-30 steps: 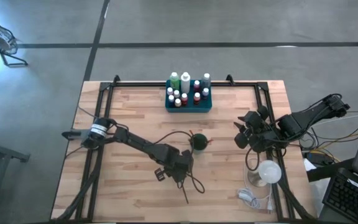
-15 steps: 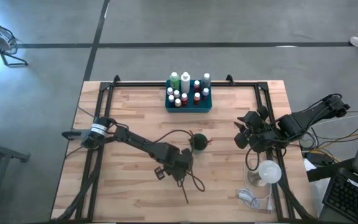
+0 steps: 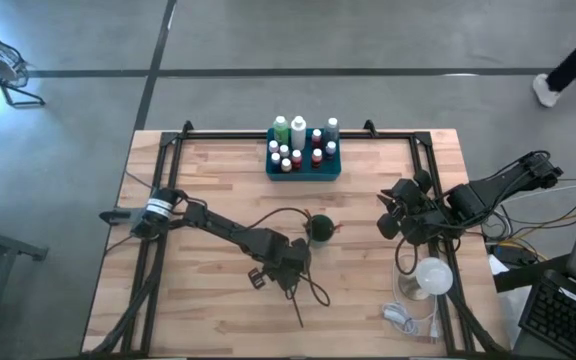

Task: Pick & Place Paint Supplies
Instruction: Put the yellow paint brush into the green cup

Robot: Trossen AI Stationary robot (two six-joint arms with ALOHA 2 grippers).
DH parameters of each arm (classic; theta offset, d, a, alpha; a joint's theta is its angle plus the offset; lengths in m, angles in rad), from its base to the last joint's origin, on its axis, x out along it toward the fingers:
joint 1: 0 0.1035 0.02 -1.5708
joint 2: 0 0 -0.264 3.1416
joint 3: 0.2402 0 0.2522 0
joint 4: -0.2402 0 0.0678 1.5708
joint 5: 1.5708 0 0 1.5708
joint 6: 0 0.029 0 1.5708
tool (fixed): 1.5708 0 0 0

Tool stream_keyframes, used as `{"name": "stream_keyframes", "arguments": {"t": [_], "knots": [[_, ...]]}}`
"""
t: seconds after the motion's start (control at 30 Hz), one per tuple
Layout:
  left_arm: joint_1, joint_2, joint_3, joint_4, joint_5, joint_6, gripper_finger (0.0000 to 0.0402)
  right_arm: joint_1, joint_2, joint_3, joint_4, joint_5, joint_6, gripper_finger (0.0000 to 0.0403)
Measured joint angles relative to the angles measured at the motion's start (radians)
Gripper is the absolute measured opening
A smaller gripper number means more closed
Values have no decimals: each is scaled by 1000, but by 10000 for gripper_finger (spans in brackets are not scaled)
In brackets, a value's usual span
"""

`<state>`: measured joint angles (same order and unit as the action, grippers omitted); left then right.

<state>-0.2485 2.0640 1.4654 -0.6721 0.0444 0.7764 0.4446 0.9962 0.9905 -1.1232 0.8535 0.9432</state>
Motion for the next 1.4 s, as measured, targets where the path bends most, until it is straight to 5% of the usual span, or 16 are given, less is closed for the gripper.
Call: {"name": "stream_keyframes", "arguments": {"t": [0.23, 0.47, 0.6, 0.9, 1.07, 1.2, 1.4], "knots": [[-1, -1, 0, 22, 1, -36, 9, 0, 0, 0, 0, 0, -3, 71], [-10, -9, 2, -4, -16, -57, 3, 0, 0, 0, 0, -20, -1, 97], [-34, -37, 1, -102, -120, -71, 2, 0, 0, 0, 0, -26, 0, 109], [-137, -190, 0, -159, -412, -102, 1, 0, 0, 2, 63, -144, 54, 127], [-222, -294, 0, -153, -726, -46, 1, 0, 0, 34, 285, -211, -96, 137], [-279, -340, 0, -83, -995, 68, 0, -5, 0, 74, 527, -279, -269, 146], [-313, -351, 1, 107, -1273, 413, 0, -59, 29, 104, 764, -522, -396, 155]]}}
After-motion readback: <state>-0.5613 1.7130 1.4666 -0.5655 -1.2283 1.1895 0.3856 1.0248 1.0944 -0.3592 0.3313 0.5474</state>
